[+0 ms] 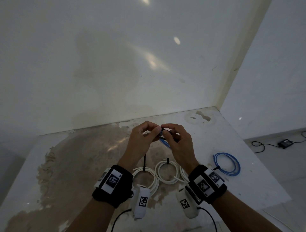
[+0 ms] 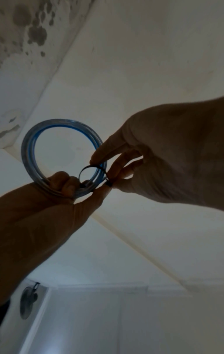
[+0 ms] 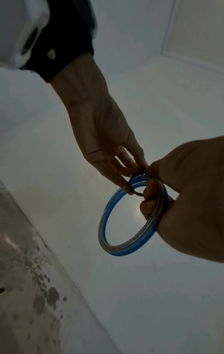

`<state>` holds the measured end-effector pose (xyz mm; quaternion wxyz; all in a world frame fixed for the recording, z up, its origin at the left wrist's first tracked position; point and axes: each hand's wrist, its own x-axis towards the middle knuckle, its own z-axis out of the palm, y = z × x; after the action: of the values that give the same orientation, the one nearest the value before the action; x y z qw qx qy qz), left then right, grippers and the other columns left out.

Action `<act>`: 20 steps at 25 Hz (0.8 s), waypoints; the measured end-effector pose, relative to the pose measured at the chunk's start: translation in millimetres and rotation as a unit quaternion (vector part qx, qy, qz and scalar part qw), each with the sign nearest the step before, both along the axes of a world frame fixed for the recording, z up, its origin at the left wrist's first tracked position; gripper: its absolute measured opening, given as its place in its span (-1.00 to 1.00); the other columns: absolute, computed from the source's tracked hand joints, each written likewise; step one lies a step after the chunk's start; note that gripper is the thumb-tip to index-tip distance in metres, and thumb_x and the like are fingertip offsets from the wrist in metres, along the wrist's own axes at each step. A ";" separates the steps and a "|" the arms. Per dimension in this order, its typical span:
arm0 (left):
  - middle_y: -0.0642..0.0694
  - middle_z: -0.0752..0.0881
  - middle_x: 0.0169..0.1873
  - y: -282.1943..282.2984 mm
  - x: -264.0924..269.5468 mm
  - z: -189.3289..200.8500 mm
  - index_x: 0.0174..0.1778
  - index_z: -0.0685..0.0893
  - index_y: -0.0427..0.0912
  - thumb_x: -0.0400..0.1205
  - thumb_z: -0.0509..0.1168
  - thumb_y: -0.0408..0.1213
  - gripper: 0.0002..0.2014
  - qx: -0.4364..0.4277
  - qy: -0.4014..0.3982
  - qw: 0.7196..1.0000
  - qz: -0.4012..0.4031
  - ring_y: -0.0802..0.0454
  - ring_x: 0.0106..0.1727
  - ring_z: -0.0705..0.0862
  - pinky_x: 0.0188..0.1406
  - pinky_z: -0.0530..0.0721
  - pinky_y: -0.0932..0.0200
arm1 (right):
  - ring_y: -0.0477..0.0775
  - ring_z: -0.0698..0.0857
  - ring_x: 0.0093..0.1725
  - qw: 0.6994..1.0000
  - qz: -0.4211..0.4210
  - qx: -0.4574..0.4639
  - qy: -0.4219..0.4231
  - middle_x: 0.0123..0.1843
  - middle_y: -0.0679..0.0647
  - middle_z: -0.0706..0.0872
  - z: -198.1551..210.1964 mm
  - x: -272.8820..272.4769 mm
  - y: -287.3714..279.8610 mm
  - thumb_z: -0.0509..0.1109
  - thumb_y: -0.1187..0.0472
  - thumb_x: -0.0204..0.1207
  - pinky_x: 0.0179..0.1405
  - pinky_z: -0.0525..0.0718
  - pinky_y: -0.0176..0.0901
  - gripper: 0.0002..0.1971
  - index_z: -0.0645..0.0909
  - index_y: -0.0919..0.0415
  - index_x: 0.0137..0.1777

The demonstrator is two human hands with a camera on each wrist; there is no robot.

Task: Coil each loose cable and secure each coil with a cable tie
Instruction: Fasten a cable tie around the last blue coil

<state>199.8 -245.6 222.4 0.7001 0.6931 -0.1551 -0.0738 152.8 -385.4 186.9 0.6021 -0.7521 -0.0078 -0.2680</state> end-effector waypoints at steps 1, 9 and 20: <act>-0.34 0.77 -0.12 0.5 -0.1 1.2 -0.07 0.73 -0.37 0.64 0.38 -0.37 -0.89 0.008 0.009 1.000 -0.004 -0.21 -0.06 0.81 -0.01 0.81 0.01 | 0.04 0.78 0.02 1.000 -0.001 0.005 0.000 0.04 0.06 0.73 -0.6 -1.1 -1.0 0.44 0.03 0.61 0.03 0.80 -0.10 -0.86 0.66 -0.09 0.14; -0.27 0.80 -0.13 1.7 2.2 10.0 -0.05 0.62 -0.39 0.72 0.24 -0.35 -0.85 -0.020 0.099 0.995 0.019 -0.14 -0.10 0.84 -0.03 0.80 -0.02 | -0.16 0.76 -0.13 0.999 0.017 -0.014 0.027 -0.06 0.04 0.75 2.5 9.1 -7.3 0.41 0.27 0.64 -0.21 0.71 -0.36 -0.93 0.68 0.16 0.07; -0.13 0.77 -0.25 1.2 4.0 18.4 -0.07 0.56 -0.32 0.77 0.13 -0.31 -0.81 -0.184 0.185 0.965 -0.029 -0.28 -0.03 0.80 0.19 0.73 -0.20 | -0.13 0.65 -0.28 0.998 0.036 0.026 0.043 -0.11 -0.13 0.70 4.4 9.2 -9.9 0.37 0.34 0.66 -0.41 0.56 -0.25 -0.89 0.64 0.12 0.07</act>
<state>203.8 -244.4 240.9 0.8297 0.5214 -0.0539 -0.1918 162.0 -395.3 191.3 0.6309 -0.7461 -0.0020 -0.2130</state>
